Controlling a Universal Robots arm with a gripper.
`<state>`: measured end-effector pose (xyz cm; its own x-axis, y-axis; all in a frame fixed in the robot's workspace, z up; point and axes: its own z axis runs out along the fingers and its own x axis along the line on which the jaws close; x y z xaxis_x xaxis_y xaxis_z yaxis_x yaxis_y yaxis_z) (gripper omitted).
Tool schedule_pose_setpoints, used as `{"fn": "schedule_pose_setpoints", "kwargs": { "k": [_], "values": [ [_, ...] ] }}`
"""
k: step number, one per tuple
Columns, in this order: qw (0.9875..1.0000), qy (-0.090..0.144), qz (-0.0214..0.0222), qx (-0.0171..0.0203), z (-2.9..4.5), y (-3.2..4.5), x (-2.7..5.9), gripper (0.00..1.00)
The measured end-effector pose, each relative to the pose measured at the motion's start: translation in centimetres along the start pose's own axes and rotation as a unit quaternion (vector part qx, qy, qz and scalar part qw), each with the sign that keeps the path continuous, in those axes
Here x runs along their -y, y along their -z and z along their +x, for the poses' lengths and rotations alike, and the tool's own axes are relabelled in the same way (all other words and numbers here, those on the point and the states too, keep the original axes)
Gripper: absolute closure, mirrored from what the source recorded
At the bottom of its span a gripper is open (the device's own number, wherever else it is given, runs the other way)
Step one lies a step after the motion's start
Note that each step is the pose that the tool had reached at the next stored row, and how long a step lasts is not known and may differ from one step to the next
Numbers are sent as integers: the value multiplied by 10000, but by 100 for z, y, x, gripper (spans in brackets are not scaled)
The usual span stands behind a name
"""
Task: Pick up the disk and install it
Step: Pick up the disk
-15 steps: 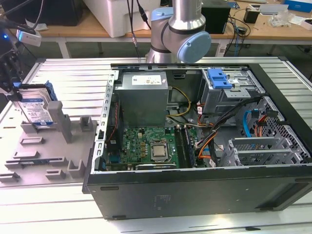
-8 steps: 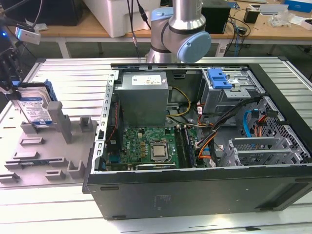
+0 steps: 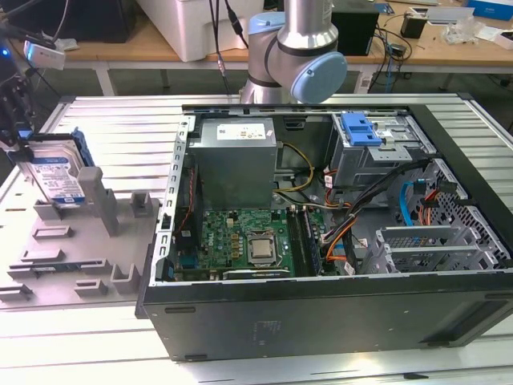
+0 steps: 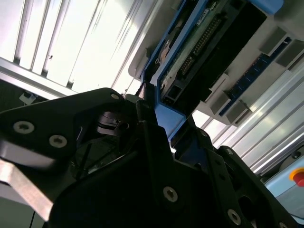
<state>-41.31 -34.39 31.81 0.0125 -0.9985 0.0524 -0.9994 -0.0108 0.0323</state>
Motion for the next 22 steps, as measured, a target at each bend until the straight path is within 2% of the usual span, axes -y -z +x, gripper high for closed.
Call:
{"fn": "schedule_pose_setpoints", "kwargs": {
  "k": [9, 22],
  "values": [
    [10000, -1, 11, 0, -2, 83, -3, 63],
    [10000, -1, 16, 0, 1, 314, -10, 63]
  ]
}}
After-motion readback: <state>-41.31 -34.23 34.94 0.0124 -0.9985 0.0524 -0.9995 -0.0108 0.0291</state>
